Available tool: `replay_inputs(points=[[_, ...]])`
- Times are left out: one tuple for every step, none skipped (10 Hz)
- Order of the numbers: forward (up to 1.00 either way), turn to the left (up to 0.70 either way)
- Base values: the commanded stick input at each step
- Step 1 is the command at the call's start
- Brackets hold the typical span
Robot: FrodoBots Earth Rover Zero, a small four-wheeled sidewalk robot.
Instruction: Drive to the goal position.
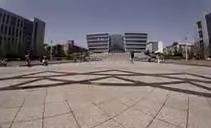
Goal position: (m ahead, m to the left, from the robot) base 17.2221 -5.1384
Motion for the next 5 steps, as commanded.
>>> replay_inputs(points=[[1.0, 0.0], [1.0, 0.0], [1.0, 0.0], [1.0, 0.0], [1.0, 0.0]])
